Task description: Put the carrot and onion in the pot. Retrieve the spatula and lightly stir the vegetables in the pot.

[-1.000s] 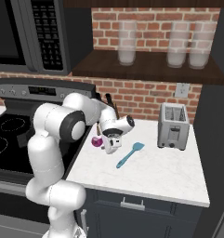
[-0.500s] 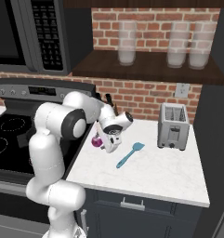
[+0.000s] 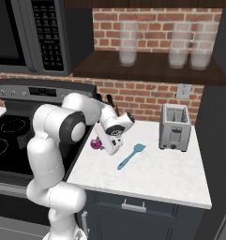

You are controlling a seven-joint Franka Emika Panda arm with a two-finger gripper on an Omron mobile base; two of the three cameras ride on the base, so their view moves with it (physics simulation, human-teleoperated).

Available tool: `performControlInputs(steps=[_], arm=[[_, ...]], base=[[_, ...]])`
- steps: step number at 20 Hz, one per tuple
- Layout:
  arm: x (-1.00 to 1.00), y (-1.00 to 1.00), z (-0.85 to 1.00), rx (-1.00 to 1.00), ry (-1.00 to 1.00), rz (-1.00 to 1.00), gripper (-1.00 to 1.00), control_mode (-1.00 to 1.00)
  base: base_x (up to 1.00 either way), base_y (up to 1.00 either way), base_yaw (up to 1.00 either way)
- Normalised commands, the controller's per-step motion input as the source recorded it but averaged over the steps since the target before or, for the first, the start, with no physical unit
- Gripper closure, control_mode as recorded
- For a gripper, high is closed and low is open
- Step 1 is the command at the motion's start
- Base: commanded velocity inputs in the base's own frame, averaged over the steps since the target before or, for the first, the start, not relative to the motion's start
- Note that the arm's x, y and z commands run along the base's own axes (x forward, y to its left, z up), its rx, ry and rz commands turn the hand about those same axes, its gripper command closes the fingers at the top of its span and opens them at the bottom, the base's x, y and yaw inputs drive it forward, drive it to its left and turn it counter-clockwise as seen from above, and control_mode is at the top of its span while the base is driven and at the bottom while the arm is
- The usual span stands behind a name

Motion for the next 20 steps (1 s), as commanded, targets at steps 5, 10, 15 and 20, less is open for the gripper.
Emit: performControlInputs(steps=[5,10,15,20], arm=[[-1.0,0.0,0.83,-0.01,-0.18,0.0,1.0,-1.0],[-1.0,0.17,1.0,-0.01,-0.11,0.01,1.0,-1.0],[-1.0,0.58,1.0,-0.03,-0.01,0.03,1.0,-1.0],[-0.44,0.58,0.91,-0.09,0.0,0.04,1.0,-1.0]], base=[[0.0,0.0,0.0],[0.0,0.0,0.0],[0.0,0.0,0.0],[0.0,0.0,0.0]])
